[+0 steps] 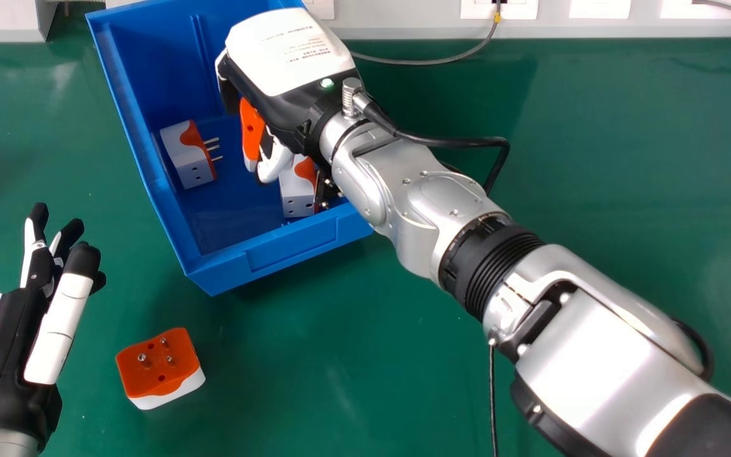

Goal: Pick all objects and put in blue box

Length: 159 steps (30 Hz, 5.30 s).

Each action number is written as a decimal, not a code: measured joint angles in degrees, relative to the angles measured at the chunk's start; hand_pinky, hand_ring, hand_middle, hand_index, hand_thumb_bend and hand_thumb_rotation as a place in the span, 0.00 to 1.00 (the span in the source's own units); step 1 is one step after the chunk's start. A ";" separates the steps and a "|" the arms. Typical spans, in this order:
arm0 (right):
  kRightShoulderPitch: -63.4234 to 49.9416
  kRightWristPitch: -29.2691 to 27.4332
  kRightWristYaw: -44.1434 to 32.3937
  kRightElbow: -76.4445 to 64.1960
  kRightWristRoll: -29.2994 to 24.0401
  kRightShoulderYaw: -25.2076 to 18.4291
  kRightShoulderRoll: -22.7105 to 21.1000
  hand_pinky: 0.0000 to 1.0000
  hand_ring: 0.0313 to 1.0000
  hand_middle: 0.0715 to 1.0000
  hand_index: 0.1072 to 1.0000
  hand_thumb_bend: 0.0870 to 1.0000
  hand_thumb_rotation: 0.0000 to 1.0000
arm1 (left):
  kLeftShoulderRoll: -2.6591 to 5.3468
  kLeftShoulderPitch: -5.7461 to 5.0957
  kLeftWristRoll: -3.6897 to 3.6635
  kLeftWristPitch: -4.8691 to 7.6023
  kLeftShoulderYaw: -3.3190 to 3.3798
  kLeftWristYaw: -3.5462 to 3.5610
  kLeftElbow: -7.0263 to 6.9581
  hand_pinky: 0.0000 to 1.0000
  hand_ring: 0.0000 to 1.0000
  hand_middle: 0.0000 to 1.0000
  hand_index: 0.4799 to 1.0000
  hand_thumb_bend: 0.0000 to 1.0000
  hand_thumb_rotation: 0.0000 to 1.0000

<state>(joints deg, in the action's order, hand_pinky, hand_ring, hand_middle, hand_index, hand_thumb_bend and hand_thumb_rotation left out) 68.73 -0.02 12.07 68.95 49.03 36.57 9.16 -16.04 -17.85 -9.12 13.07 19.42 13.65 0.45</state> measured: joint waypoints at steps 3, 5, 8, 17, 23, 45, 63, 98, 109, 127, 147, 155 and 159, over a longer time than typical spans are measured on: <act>-0.06 -0.07 1.03 -0.10 0.29 1.04 -0.34 0.87 0.95 0.95 0.94 0.63 0.25 | 0.00 0.01 -0.01 0.01 0.01 0.00 0.00 0.89 0.97 0.98 1.00 0.88 0.90; -0.16 -0.08 1.42 -0.10 0.29 1.48 -0.35 0.90 0.97 0.97 0.96 0.65 0.28 | 0.00 0.04 -0.01 0.01 0.01 0.01 0.01 0.89 0.97 0.98 1.00 0.88 0.90; -0.36 -0.03 2.32 -0.18 0.18 1.53 -0.37 0.95 0.99 0.99 0.99 0.66 0.31 | -0.01 0.15 -0.01 0.02 0.01 0.01 0.12 0.89 0.97 0.98 1.00 0.88 0.90; -1.82 1.00 3.63 -2.94 -0.25 1.33 -0.57 0.96 1.00 1.00 1.00 0.65 0.33 | -0.19 1.38 -0.02 0.19 0.11 0.25 1.80 0.89 0.97 0.98 1.00 0.88 0.90; -5.38 1.84 4.58 -8.42 -1.04 1.28 -1.54 0.97 1.00 1.00 1.00 0.65 0.33 | -0.37 1.87 -0.02 1.85 0.46 0.94 4.27 0.90 0.97 0.98 1.00 0.85 0.91; -39.96 -0.95 -4.72 -76.40 5.91 -1.10 -25.17 0.99 1.00 1.00 1.00 0.58 0.25 | -0.40 -1.09 -1.14 4.77 3.82 1.67 6.46 0.94 0.99 1.00 1.00 0.88 0.95; -61.30 -19.94 -3.65 -86.77 4.25 -7.56 -33.63 1.00 1.00 1.00 0.97 0.43 0.31 | -0.12 -1.80 -1.71 6.54 3.91 2.14 7.32 0.94 1.00 1.00 1.00 0.86 0.95; -50.08 -42.37 -2.58 -61.80 10.17 2.99 -25.52 0.87 0.97 0.96 0.90 0.16 0.01 | -0.31 1.27 -1.72 6.66 3.96 1.64 10.23 0.93 0.99 0.99 1.00 0.84 0.94; -44.71 -36.67 -10.95 -53.80 9.08 6.16 -19.07 0.81 0.96 0.95 0.89 0.19 0.00 | -0.26 1.42 -2.04 6.64 3.94 1.51 9.94 0.93 0.99 0.99 1.00 0.85 0.94; -42.40 -17.27 -19.85 -44.19 7.56 8.42 -9.23 0.85 0.97 0.97 0.92 0.31 0.05 | 0.03 0.70 -2.05 6.89 3.78 1.23 7.78 0.94 1.00 1.00 1.00 0.86 0.96; -39.74 -12.03 -11.49 -39.44 10.49 13.89 -7.89 0.92 0.99 1.00 0.94 0.32 0.00 | 0.04 0.58 -2.05 6.83 3.39 1.39 7.58 0.94 0.99 1.00 1.00 0.87 0.95; -39.67 -12.29 -11.83 -39.76 10.06 13.90 -8.23 0.92 0.99 1.00 0.94 0.33 0.00 | 0.04 0.80 -2.05 6.82 3.18 1.36 7.64 0.94 0.99 1.00 1.00 0.88 0.95; -39.50 -12.65 -12.53 -40.44 10.08 13.90 -8.94 0.92 0.99 1.00 0.94 0.33 0.00 | 0.04 0.96 -2.04 6.80 3.07 1.33 7.69 0.94 0.99 1.00 1.00 0.88 0.95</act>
<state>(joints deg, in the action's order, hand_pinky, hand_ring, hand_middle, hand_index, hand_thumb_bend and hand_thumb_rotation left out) 29.22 -12.67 -0.46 28.51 59.11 50.47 0.22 -16.01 -16.89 -11.17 19.87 22.49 14.98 8.14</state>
